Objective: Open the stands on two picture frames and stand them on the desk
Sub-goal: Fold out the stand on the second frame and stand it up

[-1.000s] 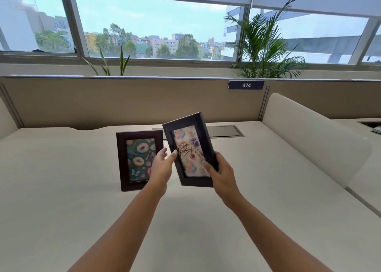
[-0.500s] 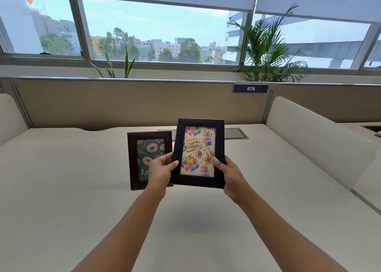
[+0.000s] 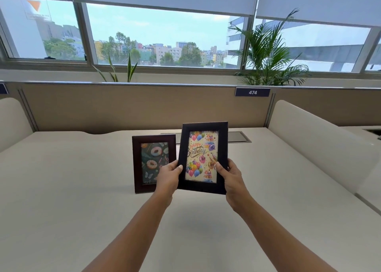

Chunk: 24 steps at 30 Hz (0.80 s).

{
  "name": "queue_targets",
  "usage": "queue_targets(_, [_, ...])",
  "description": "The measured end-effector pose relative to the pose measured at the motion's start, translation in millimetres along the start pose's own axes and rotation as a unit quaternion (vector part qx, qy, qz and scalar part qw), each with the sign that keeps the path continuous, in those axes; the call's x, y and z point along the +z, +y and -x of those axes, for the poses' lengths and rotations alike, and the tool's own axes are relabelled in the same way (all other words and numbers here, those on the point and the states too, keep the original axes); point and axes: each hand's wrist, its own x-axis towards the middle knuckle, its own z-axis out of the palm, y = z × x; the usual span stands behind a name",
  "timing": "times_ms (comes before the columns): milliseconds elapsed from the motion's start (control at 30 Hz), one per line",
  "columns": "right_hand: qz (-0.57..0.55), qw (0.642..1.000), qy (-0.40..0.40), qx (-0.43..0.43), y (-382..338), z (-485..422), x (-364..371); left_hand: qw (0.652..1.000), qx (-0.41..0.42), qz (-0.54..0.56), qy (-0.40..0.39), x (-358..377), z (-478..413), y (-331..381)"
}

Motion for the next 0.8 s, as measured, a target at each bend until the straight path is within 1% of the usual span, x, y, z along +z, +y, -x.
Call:
queue_targets(100, [0.070, 0.994, 0.043, -0.077, 5, 3, 1, 0.996, 0.024, -0.068, -0.045, 14, 3, 2])
queue_targets(200, [0.138, 0.978, 0.060, -0.146, 9, 4, 0, 0.990, 0.020, -0.020, -0.136, 35, 10, 11])
queue_targets(267, [0.190, 0.963, 0.052, -0.185, 11, 5, 3, 0.988, 0.028, 0.012, -0.153, 47, 9, 15])
queue_targets(333, [0.229, 0.951, 0.033, -0.206, 13, 6, 6, 0.990, 0.040, 0.012, -0.136, 59, 9, 19])
queue_targets(500, [0.272, 0.931, -0.010, -0.245, 20, 7, 7, 0.994, 0.072, -0.046, -0.068, 68, 6, 21])
queue_targets(600, [0.302, 0.915, -0.085, -0.253, 19, 5, 6, 0.995, 0.078, -0.052, -0.035, 65, -2, 20])
queue_targets(667, [0.311, 0.907, -0.153, -0.239, 17, 0, 2, 0.994, 0.091, -0.053, -0.014, 60, -7, 17])
queue_targets(700, [0.323, 0.901, -0.173, -0.233, 16, -3, -1, 0.994, 0.096, -0.052, -0.001, 56, -10, 16])
queue_targets(733, [0.342, 0.893, -0.175, -0.235, 14, -6, -5, 0.993, 0.101, -0.055, 0.012, 52, -13, 16])
queue_targets(800, [0.373, 0.882, -0.129, -0.259, 9, -14, -13, 0.991, 0.106, -0.071, 0.029, 45, -16, 13])
